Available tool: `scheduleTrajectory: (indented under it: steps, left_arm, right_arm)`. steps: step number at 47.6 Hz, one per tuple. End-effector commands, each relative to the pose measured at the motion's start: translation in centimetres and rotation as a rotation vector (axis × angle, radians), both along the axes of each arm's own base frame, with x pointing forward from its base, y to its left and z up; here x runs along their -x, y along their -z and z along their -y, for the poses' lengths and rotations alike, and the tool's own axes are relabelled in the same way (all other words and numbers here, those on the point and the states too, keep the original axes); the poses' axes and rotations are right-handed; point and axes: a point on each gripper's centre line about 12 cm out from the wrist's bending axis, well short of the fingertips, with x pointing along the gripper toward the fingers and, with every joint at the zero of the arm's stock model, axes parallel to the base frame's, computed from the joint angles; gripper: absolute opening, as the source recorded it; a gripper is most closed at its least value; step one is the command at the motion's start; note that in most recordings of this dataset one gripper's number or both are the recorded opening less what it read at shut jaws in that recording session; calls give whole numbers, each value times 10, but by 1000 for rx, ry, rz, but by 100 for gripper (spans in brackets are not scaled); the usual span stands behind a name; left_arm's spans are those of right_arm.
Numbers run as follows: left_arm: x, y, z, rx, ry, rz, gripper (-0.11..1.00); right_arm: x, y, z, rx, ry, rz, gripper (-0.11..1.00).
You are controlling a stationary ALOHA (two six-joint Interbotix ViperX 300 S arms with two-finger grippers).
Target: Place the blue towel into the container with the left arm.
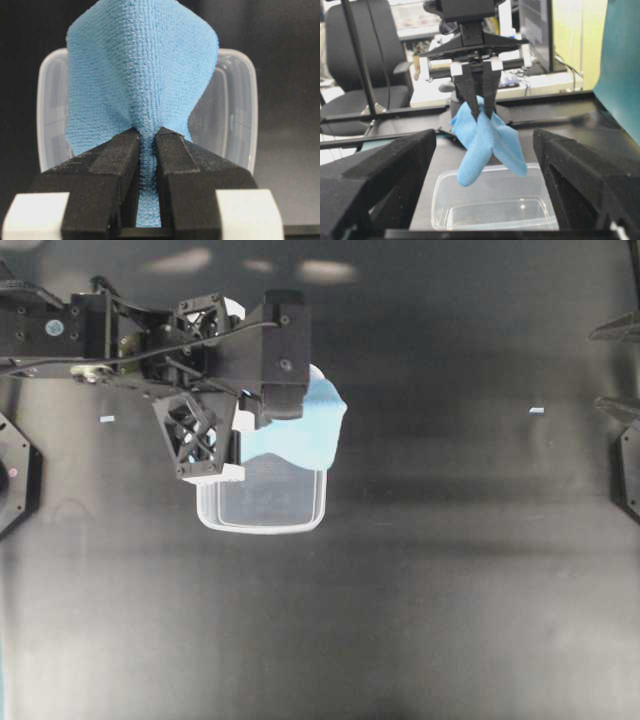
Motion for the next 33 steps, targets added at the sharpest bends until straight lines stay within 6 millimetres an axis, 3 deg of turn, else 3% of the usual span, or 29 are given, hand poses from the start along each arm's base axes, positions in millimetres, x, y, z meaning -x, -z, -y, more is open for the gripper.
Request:
scheduleTrajectory:
  steps: [1, 14, 17, 27, 30, 33]
  left_arm:
    - [1, -11, -1, -6, 0, 49, 6]
    - [1, 1, -6, -6, -10, 38, 7]
    - [2, 3, -6, -6, -12, 33, 11]
    - [3, 6, -4, -5, -6, 40, 74]
    - [2, 5, -3, -6, -2, 55, 86]
    - [2, 0, 0, -8, 7, 76, 91]
  right_arm:
    - [-1, -7, 0, -3, 1, 20, 76]
    - [-1, -7, 0, -3, 1, 20, 76]
    - [-1, -7, 0, -3, 1, 20, 76]
    - [0, -7, 0, -3, 1, 22, 76]
    - [-1, -7, 0, -3, 1, 20, 76]
    - [0, -7, 1, -3, 3, 22, 76]
